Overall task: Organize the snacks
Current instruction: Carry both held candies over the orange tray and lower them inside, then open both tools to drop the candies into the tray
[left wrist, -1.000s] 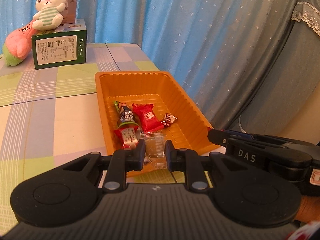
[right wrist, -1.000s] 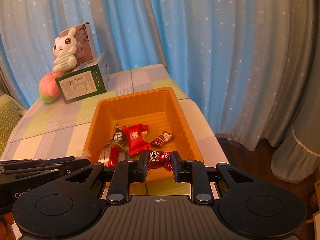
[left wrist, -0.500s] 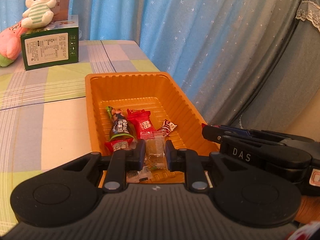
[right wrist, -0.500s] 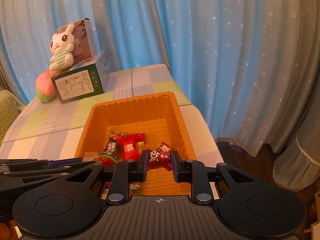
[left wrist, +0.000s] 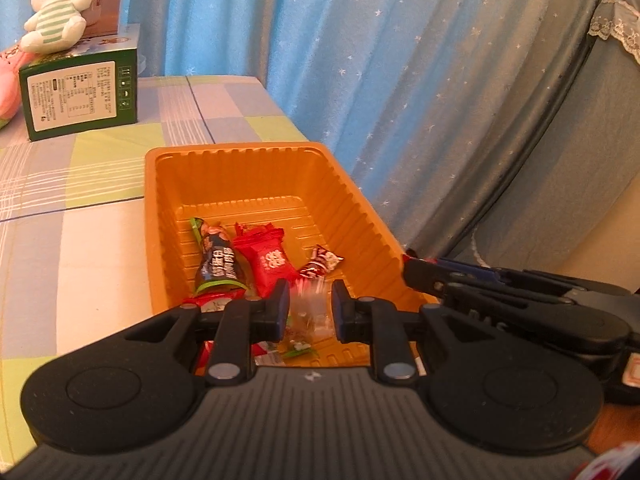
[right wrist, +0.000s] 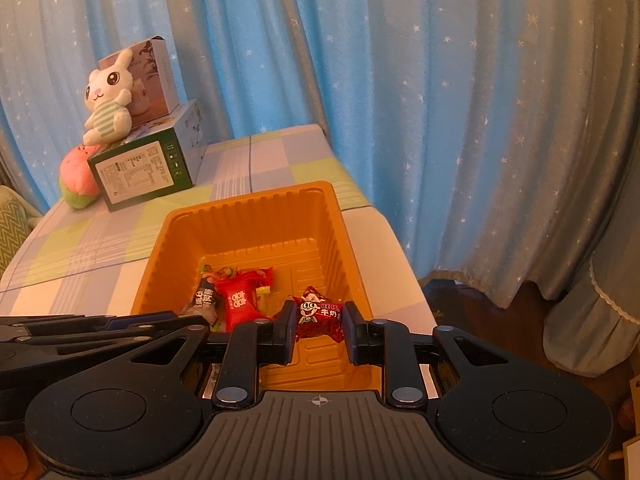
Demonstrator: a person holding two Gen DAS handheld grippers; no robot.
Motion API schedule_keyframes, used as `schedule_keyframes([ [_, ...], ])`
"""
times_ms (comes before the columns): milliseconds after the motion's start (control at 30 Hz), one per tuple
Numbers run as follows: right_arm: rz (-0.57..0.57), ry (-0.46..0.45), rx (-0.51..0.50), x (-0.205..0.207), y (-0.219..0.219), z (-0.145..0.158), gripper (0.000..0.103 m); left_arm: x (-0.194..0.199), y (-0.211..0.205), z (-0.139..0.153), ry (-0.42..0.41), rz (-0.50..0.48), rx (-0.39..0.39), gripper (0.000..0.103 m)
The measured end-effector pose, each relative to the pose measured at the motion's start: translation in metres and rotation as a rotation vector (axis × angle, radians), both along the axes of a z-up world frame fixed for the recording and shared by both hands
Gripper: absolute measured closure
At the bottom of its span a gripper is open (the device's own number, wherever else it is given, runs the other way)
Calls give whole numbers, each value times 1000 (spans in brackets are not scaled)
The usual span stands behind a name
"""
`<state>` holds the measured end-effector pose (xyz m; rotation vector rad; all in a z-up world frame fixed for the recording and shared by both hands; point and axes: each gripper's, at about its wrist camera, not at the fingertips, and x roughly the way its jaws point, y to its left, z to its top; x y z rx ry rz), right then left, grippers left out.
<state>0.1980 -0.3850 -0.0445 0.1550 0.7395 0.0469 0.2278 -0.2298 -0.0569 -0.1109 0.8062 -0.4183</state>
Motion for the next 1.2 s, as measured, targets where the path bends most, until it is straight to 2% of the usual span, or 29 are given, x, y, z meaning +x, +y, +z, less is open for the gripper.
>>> schedule_keyframes([
  [67,-1,0,2,0,-1,0,78,-1,4,-1,0,9,1,75],
  [467,9,3,37,-1,4,6,78,-23,39,-3,0,87,39,70],
  [933,36,11,35,4,20,6,78,-24,48,1,-13,101,27,67],
  [1067,44,14,54,9,22,4,78,-24,55,2,-17,120,20,62],
  [1133,52,22,96,12,19,1,73,-25,59,3,-18,131,21,57],
  [1200,34,30,130,13,15,1,43,-28,62,3,-21,143,25,46],
])
